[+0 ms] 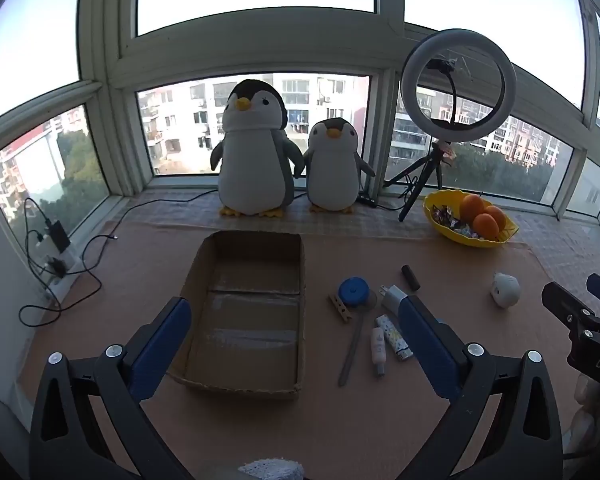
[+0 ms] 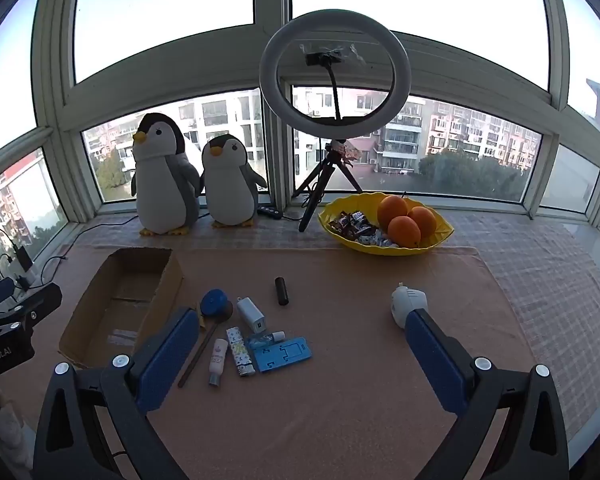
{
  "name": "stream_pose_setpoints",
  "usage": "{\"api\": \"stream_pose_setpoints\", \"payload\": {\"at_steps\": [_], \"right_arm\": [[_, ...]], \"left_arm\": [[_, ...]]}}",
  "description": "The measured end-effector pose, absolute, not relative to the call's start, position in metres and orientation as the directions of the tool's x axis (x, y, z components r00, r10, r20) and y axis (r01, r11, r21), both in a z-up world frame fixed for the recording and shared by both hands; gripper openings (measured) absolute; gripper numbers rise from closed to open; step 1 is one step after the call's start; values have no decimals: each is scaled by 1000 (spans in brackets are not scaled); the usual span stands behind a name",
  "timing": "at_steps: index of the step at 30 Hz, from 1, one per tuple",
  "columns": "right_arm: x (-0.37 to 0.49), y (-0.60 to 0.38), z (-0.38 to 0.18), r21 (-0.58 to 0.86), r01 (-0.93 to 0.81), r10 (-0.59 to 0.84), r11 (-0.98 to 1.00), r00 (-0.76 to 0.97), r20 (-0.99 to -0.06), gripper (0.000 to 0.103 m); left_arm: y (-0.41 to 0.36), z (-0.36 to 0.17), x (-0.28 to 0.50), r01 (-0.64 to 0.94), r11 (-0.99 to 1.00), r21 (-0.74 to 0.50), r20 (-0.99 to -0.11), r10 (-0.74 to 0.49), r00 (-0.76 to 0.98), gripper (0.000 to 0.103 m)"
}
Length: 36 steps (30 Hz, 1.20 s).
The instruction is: Organize rigid objects
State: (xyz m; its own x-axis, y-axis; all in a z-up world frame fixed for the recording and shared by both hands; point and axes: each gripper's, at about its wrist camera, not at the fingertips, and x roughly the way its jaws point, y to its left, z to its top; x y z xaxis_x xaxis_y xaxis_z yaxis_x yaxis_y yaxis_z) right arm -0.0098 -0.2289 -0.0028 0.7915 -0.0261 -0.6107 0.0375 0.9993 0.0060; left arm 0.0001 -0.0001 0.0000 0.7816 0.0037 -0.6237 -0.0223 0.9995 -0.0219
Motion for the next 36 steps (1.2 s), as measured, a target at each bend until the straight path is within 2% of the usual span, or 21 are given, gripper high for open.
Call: {"api": "stream_pose_setpoints", "payload": {"at_steps": [36], "right_arm": [[-8,-230,-12,23,39,-16,999,776,-631,102]], "left_arm": [[-5,-1,-1,-20,1000,-4,-622,13,783,103]]}}
